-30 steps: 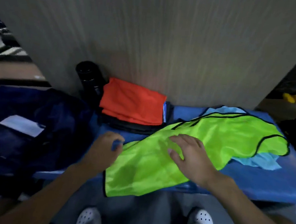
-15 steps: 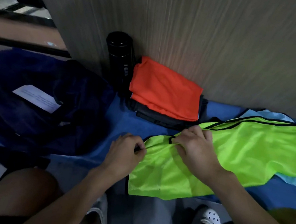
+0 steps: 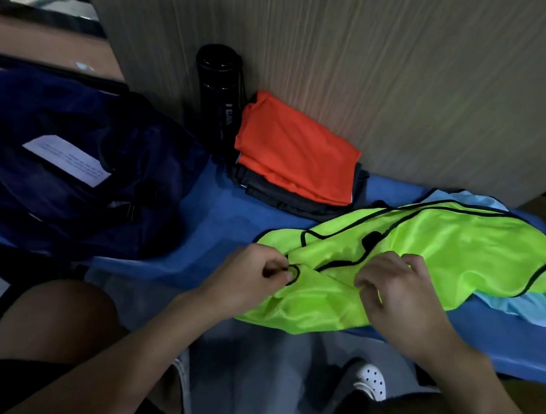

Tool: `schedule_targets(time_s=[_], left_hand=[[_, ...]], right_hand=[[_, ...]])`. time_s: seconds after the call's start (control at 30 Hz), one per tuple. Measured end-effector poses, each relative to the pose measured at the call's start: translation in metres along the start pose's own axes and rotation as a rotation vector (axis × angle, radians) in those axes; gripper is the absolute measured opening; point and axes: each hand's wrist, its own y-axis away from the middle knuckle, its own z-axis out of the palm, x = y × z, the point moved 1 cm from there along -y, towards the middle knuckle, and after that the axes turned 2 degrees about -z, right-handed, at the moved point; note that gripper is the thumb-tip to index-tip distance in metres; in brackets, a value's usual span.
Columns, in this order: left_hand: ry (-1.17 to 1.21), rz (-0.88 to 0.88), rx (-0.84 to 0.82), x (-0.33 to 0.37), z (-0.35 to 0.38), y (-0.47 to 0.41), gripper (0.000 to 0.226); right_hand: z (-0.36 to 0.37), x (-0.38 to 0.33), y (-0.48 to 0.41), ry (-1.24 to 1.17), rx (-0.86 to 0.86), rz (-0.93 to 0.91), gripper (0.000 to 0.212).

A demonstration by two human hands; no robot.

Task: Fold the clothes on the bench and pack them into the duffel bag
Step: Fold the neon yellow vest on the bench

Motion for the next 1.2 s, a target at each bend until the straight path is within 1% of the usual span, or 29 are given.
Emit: schedule_targets(time_s=[0.07, 0.13, 0.17, 0.2, 0.23, 0.3, 0.33, 0.4, 0.47, 0.5, 0.53, 0.57, 0.63, 0.7, 0.77, 0.8, 0.83, 0.9, 0.93, 1.0, 1.1, 1.13, 1.17, 1.2], left_hand=[[0.039, 0.043, -0.076, 0.006, 0.004, 0.007, 0.008], [0.075, 0.066, -0.141, 0.01, 0.007, 0.012, 0.011], [0.08, 0.071, -0.147, 0.011, 0.007, 0.014, 0.014], [0.091, 0.068, -0.134, 0.011, 0.008, 0.015, 0.017], [0.111, 0.053, -0.108, 0.011, 0.007, 0.014, 0.019], [0.166, 0.002, -0.039, 0.014, 0.005, 0.011, 0.021], [0.178, -0.024, 0.014, 0.016, 0.004, 0.008, 0.021], [0.152, -0.044, 0.14, 0.019, 0.002, 0.001, 0.017], [0.107, -0.022, 0.189, 0.019, 0.003, -0.007, 0.013], [0.068, -0.012, 0.175, 0.019, 0.006, -0.009, 0.012], [0.021, -0.013, 0.157, 0.02, 0.009, -0.012, 0.017], [-0.018, -0.024, 0.141, 0.02, 0.013, -0.014, 0.024], [-0.05, -0.038, 0.131, 0.02, 0.017, -0.017, 0.029], [-0.044, -0.035, 0.138, 0.02, 0.021, -0.018, 0.027], [-0.013, -0.025, 0.153, 0.018, 0.023, -0.021, 0.02], [0.01, -0.024, 0.163, 0.017, 0.024, -0.022, 0.014], [0.038, -0.023, 0.175, 0.018, 0.024, -0.023, 0.01], [0.068, -0.017, 0.206, 0.019, 0.024, -0.021, 0.016], [0.068, -0.007, 0.218, 0.019, 0.023, -0.02, 0.021], [0.024, 0.007, 0.199, 0.015, 0.021, -0.021, 0.026], [-0.037, -0.016, 0.042, 0.011, 0.019, -0.024, 0.027], [-0.026, -0.018, 0.015, 0.011, 0.019, -0.025, 0.025], [-0.012, -0.008, 0.028, 0.013, 0.018, -0.026, 0.023], [-0.011, 0.013, 0.076, 0.014, 0.017, -0.027, 0.021]], right_hand=[[0.004, -0.006, -0.001, -0.054, 0.043, 0.006, 0.03], [0.01, -0.009, 0.0, -0.07, -0.008, -0.021, 0.041], [0.014, -0.01, 0.0, -0.057, -0.05, -0.041, 0.047], [0.018, -0.01, 0.0, -0.049, -0.088, -0.062, 0.047], [0.02, -0.01, -0.001, -0.045, -0.098, -0.073, 0.038], [0.019, -0.01, -0.002, -0.044, -0.062, -0.057, 0.014], [0.016, -0.009, -0.002, -0.051, -0.047, -0.044, 0.01], [0.007, -0.008, 0.001, -0.078, -0.066, -0.053, 0.008], [0.001, -0.007, 0.008, -0.055, -0.119, -0.097, 0.005], [-0.001, -0.006, 0.01, -0.035, -0.148, -0.112, 0.006], [-0.002, -0.005, 0.011, -0.027, -0.159, -0.12, 0.008], [-0.003, -0.004, 0.011, -0.043, -0.15, -0.112, 0.012], [0.0, -0.003, 0.008, -0.124, -0.103, -0.067, 0.018], [0.004, -0.003, 0.001, -0.241, -0.07, -0.004, 0.02], [0.011, -0.006, -0.004, -0.328, -0.07, 0.051, 0.021], [0.014, -0.008, -0.006, -0.306, -0.092, 0.06, 0.024], [0.017, -0.01, -0.008, -0.241, -0.14, 0.061, 0.031], [0.021, -0.014, -0.011, -0.126, -0.224, 0.03, 0.05], [0.023, -0.014, -0.012, -0.109, -0.246, 0.018, 0.052], [0.024, -0.013, -0.013, -0.124, -0.268, 0.013, 0.041], [0.023, -0.009, -0.013, -0.202, -0.318, 0.043, 0.051], [0.023, -0.008, -0.014, -0.244, -0.302, 0.061, 0.049], [0.023, -0.008, -0.015, -0.273, -0.271, 0.079, 0.044], [0.024, -0.008, -0.017, -0.287, -0.234, 0.091, 0.04]])
